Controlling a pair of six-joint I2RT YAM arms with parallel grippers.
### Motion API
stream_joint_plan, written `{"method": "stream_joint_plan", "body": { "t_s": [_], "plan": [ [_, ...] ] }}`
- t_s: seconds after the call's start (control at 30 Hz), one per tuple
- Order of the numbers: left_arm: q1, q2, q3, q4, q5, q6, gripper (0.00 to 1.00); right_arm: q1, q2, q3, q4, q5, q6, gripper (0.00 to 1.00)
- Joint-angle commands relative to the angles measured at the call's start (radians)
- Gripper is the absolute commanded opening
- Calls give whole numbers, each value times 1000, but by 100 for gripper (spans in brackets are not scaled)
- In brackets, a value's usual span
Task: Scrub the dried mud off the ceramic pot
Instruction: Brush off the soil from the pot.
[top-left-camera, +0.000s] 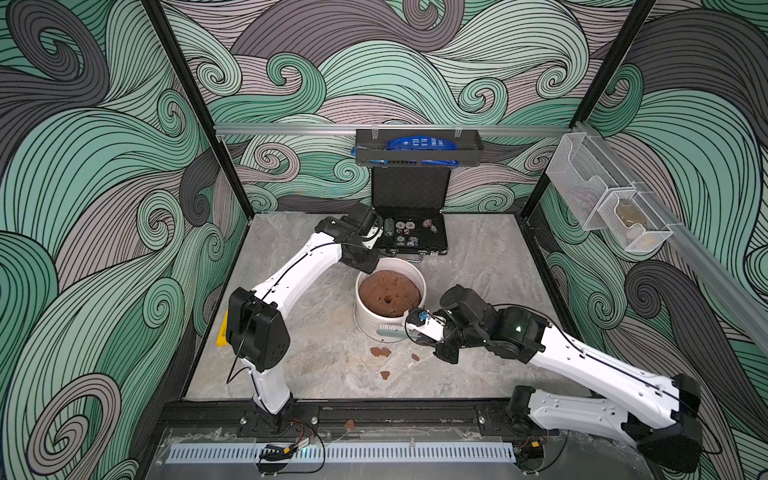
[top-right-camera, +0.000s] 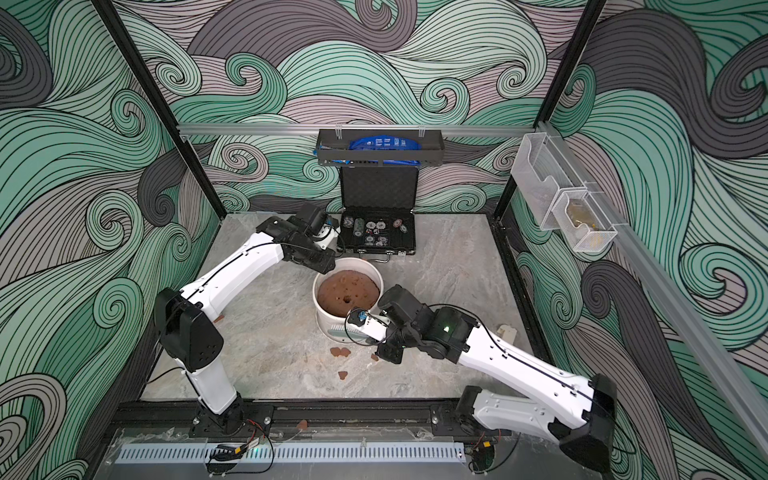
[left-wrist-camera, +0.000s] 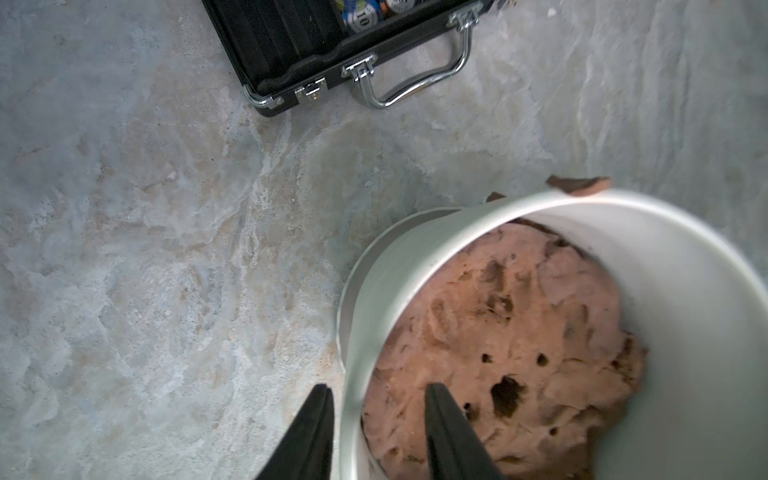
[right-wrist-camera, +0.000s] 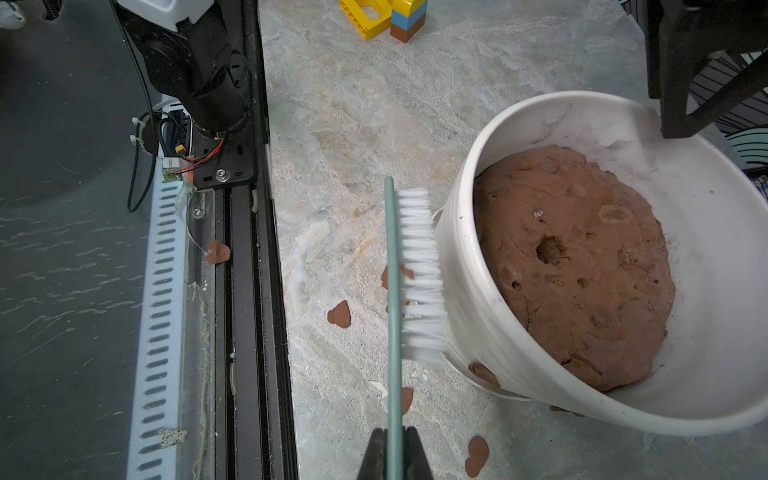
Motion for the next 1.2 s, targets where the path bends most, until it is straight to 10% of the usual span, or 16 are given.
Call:
{"method": "stream_joint_plan", "body": {
  "t_s": [0.0,0.27,0.53,1.17],
  "plan": [
    [-3,-79,21,-24,23,-98,49,-10,-29,0,19,-11,1,0],
    [-103,-167,-52,-191,-244,-525,64,-51,-80,-3,29,-14,0,0],
    [-209,-274,-257,-113,-277,-827,61,-74,-107,-10,0,12,-15,0],
    [-291,-124,-214,-159,-342,-923,16,-78,-117,-26,-7,13,-22,0]
  ]
}}
